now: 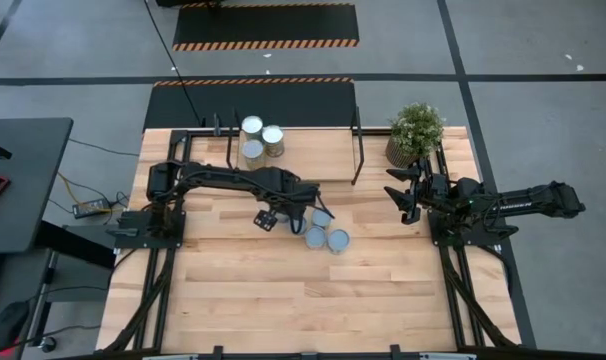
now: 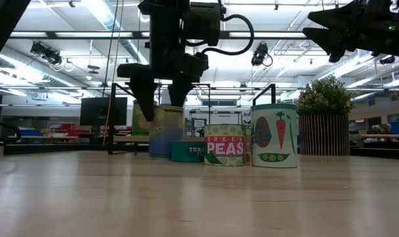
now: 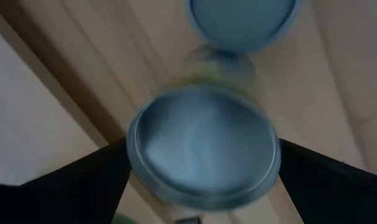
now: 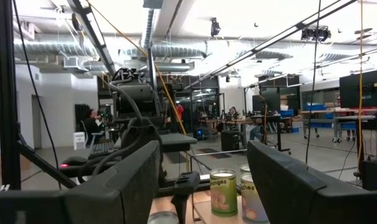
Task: Pick and place cans onto a shelf
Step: Put the canned peas on the shelf
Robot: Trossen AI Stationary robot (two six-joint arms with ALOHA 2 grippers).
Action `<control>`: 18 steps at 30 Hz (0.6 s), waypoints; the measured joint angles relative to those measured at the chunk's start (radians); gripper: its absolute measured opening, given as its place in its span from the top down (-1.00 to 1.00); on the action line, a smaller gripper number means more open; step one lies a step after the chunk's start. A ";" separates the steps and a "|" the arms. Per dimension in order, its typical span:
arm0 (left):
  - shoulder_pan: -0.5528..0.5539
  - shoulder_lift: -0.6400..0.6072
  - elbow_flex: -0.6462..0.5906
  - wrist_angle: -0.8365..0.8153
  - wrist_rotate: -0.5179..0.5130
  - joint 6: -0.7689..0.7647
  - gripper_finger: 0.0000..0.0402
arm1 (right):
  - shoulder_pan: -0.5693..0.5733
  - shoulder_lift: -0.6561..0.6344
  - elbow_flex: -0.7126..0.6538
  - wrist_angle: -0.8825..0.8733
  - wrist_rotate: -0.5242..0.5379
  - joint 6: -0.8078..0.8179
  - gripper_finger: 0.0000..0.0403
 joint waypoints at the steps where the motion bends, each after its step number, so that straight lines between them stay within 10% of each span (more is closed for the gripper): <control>1: 0.000 0.000 0.000 0.003 0.008 -0.011 -0.94 | 0.000 0.000 0.000 0.000 0.000 0.000 -0.24; 18: 0.004 0.079 0.000 0.000 0.017 -0.124 -0.94 | 0.000 0.000 0.000 0.000 0.000 0.002 -0.24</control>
